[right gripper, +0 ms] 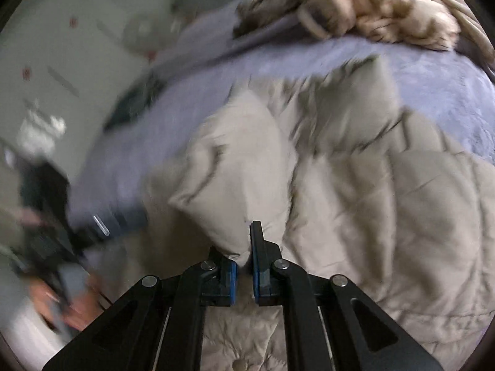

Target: Fold large clothes

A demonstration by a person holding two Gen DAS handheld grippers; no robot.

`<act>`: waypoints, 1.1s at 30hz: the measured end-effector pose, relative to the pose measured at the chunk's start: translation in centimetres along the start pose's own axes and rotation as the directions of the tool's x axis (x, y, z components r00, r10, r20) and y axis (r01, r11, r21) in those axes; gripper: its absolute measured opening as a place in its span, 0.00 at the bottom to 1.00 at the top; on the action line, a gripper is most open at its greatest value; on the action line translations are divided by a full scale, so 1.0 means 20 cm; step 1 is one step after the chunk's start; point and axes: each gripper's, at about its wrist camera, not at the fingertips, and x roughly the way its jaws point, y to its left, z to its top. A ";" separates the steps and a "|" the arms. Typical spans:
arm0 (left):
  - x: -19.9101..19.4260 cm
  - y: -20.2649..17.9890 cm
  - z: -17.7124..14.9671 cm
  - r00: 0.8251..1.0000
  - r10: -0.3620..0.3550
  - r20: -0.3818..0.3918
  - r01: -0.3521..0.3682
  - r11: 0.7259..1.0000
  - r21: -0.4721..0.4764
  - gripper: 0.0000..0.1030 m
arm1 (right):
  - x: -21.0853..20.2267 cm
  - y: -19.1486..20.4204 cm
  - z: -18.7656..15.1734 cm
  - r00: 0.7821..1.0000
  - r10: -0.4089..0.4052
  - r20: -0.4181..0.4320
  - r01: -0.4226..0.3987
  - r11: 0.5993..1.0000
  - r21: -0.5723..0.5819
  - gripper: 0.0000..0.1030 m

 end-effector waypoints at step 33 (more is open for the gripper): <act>0.30 -0.08 -0.15 0.976 0.172 -0.134 -0.148 0.974 0.173 0.12 | -0.47 -1.00 -0.45 0.993 -0.007 0.120 -0.070 0.776 0.627 0.05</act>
